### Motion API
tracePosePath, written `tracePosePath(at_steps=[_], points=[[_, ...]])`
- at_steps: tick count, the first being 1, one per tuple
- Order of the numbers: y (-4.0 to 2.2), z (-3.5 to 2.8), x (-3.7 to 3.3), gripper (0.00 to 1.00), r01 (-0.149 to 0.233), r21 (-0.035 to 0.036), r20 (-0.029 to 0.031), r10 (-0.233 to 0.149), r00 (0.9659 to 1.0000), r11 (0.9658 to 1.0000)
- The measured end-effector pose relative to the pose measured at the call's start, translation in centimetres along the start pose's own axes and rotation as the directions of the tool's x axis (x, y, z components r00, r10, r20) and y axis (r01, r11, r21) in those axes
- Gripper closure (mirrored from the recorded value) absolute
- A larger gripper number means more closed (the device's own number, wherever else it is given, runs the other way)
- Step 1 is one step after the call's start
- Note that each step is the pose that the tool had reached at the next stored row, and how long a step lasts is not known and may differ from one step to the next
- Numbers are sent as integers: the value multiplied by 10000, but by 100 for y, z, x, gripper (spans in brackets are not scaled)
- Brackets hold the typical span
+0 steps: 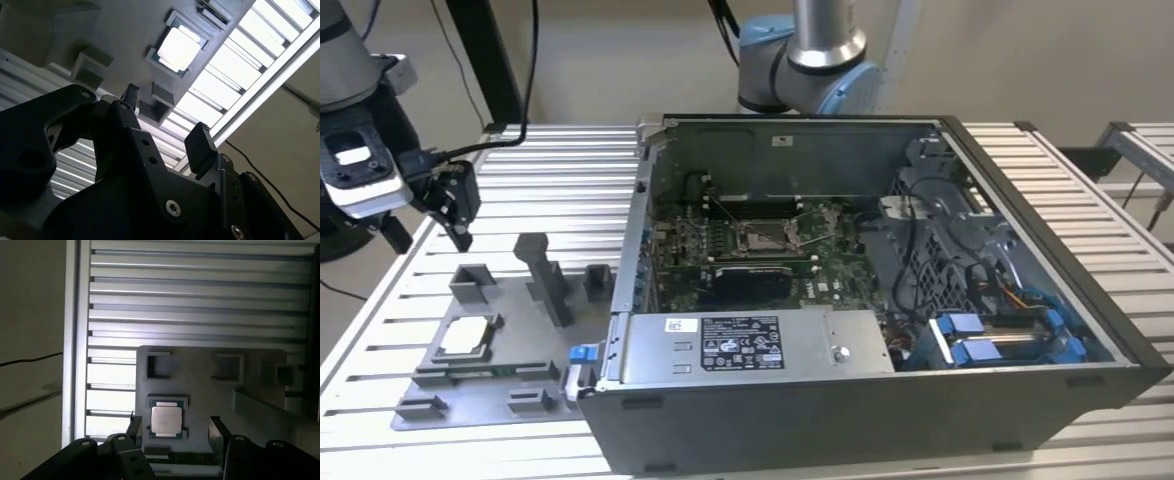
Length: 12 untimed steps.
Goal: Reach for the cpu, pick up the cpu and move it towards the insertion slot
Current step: 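Pick up the cpu and move it towards the insertion slot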
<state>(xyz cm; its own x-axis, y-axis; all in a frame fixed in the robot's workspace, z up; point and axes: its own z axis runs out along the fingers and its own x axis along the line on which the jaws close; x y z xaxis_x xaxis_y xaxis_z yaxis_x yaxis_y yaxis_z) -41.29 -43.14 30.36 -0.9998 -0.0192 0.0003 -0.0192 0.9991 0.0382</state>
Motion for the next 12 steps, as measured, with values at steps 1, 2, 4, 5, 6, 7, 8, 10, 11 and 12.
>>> tracePosePath(at_steps=[1, 2, 4, 5, 6, 7, 8, 10, 11, 12], points=[[0, 9, 1, 0, 0, 0, 0, 0, 10000, 10000], [-1, 19, 2, 0, 0, 0, 1, 0, 10000, 10000], [-1, 40, 5, 0, -1, 0, 0, 1, 10000, 10000], [-2, 52, 7, 0, 0, 0, 0, 0, 10000, 10000], [-2, 65, 8, 0, 0, 0, 0, 0, 10000, 10000], [-3, 78, 9, 0, 0, 0, 1, 0, 10000, 10000], [-3, 91, 11, 0, -1, 0, 1, 1, 10000, 10000], [-4, 119, 16, 0, -1, 0, 0, 1, 10000, 10000], [-5, 134, 18, 0, -1, 0, 0, 1, 10000, 10000], [-7, 147, 20, 0, -1, 0, 0, 1, 10000, 10000]])
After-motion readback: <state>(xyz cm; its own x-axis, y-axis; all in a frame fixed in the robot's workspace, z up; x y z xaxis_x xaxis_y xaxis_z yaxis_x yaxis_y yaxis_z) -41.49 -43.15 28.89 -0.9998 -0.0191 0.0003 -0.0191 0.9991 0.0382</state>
